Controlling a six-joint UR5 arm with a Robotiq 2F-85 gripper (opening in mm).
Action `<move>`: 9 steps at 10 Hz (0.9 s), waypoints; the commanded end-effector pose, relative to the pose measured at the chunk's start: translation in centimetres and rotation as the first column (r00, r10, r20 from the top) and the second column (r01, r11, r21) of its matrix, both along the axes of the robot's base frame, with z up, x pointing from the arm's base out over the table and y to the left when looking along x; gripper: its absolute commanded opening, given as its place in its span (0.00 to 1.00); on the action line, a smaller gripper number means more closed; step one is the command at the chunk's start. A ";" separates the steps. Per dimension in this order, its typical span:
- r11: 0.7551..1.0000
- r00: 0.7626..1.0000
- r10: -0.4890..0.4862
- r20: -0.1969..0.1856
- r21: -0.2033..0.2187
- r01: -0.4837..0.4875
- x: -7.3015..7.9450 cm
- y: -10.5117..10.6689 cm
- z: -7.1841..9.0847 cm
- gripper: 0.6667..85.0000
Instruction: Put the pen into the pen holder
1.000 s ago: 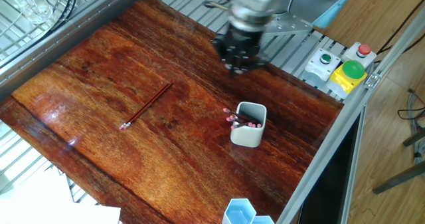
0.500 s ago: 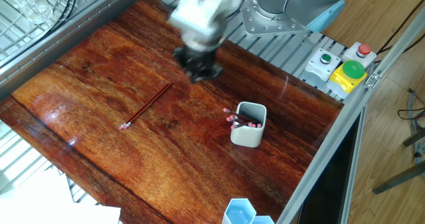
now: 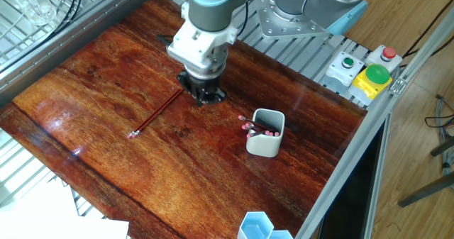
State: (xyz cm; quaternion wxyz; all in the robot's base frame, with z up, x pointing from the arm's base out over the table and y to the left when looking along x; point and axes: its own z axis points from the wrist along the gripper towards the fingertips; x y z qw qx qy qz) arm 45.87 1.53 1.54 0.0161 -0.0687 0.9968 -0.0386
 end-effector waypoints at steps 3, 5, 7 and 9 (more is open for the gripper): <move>0.985 0.985 -0.172 -0.007 0.005 0.172 -0.2 -0.2 -0.7 0.00; 0.983 0.983 -0.181 -0.024 0.008 0.181 -0.6 -0.1 -0.7 0.00; 0.986 0.986 -0.168 -0.007 0.006 0.168 -0.2 -0.2 -0.7 0.00; 0.989 0.989 -0.145 0.012 0.013 0.145 0.4 0.0 -0.6 0.00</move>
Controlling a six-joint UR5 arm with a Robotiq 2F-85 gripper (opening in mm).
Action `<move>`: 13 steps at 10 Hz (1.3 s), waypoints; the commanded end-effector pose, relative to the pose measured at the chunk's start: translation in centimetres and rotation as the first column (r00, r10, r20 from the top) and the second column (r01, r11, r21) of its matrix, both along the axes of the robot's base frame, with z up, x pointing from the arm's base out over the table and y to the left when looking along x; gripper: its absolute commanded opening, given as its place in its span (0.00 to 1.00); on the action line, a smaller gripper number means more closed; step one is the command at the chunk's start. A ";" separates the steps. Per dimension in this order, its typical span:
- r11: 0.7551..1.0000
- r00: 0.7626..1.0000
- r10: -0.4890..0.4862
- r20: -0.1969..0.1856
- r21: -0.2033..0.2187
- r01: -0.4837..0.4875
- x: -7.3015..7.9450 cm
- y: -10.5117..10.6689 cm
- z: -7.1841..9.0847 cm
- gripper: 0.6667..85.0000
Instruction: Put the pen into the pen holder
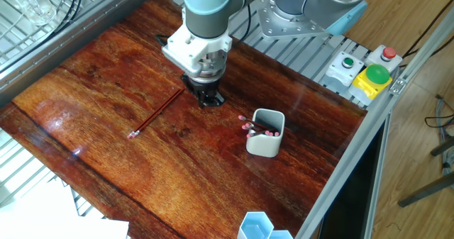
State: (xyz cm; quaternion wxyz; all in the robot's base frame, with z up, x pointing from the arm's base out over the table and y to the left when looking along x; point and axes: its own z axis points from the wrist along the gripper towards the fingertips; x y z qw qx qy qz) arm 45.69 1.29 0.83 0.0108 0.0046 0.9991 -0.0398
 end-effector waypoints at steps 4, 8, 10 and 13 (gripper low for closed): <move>0.999 0.997 -0.035 0.076 -0.014 0.036 1.9 -0.6 0.2 0.00; 0.993 0.994 0.094 0.051 -0.080 -0.090 2.4 -2.4 0.7 0.00; 0.982 0.985 0.168 0.029 -0.091 -0.165 5.2 -5.0 2.5 0.00; 0.982 0.982 0.189 -0.013 0.001 -0.189 7.9 -8.5 4.3 0.00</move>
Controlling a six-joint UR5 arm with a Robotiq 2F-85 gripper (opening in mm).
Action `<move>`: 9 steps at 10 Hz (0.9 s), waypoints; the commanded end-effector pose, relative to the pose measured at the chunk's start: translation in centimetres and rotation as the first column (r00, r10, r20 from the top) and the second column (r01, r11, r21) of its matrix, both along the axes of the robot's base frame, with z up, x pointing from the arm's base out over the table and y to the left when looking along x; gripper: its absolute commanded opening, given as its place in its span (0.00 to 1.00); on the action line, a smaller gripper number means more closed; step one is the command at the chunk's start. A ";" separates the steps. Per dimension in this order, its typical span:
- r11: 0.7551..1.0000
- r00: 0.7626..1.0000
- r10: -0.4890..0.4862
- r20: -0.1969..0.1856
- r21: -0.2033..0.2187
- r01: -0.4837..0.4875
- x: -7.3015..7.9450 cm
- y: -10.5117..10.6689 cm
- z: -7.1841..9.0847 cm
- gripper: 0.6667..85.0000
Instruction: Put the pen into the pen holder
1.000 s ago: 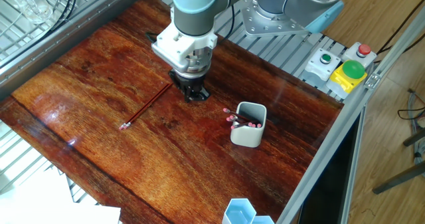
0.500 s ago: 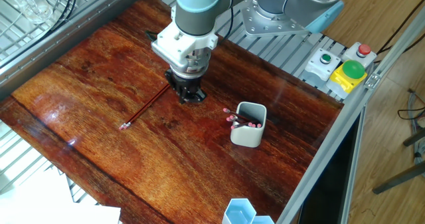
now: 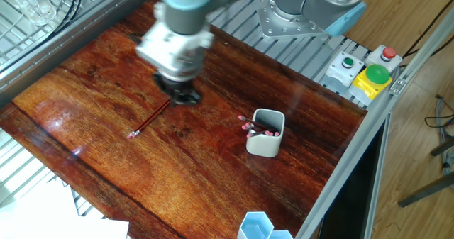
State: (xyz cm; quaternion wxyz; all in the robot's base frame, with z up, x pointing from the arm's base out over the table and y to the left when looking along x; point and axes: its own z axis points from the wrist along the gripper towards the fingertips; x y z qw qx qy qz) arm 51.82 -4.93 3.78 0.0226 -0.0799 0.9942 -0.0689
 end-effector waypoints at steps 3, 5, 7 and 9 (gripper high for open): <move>0.998 0.997 -0.055 -0.052 0.033 0.057 1.8 -4.8 0.7 0.00; 0.991 0.991 -0.116 -0.065 0.059 0.120 2.0 -4.2 -0.1 0.00; 0.981 0.981 -0.164 -0.104 0.086 0.173 1.0 -3.5 -0.3 0.00; 0.978 0.979 -0.176 -0.106 0.091 0.186 1.0 -3.5 -0.5 0.00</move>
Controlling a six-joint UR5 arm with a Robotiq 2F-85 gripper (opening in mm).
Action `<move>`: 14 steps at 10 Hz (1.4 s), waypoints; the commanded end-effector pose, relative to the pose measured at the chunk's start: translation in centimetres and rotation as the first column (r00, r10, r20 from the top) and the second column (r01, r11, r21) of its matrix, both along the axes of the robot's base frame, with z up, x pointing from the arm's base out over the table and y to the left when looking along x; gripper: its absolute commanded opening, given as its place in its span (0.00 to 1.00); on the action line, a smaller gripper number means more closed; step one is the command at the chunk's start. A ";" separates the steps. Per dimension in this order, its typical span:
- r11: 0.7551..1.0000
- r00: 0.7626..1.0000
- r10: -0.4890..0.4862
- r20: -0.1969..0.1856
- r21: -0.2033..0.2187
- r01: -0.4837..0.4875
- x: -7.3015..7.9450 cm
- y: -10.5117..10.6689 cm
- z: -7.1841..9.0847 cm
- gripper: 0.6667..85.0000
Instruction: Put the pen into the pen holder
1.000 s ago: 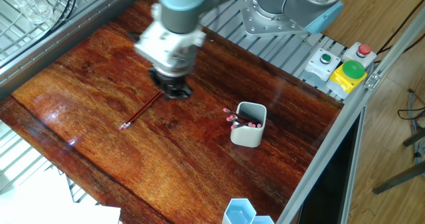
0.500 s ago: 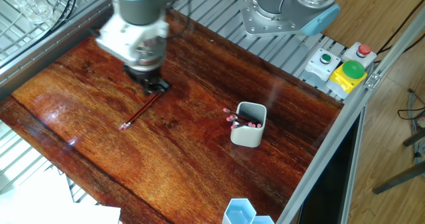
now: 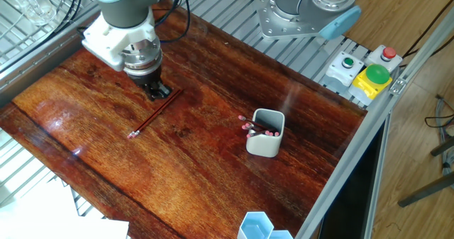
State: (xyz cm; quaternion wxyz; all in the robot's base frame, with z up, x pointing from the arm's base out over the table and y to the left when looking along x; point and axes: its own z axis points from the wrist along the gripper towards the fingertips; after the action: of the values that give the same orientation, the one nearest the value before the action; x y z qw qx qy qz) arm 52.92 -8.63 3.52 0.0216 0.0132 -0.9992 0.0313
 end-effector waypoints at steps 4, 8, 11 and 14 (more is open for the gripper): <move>0.997 0.998 -0.061 0.010 0.044 0.060 0.4 1.4 -1.6 0.00; 0.998 0.998 -0.053 0.028 0.039 0.051 0.8 1.0 -2.3 0.00; 0.997 0.998 -0.059 0.031 0.050 0.057 0.9 1.5 -2.5 0.00; 0.997 0.997 -0.066 0.040 0.049 0.064 0.9 2.1 -2.8 0.00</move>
State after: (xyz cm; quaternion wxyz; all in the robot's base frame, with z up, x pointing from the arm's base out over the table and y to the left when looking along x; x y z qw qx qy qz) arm 53.66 -7.12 0.92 0.0072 -0.0126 -0.9998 0.0130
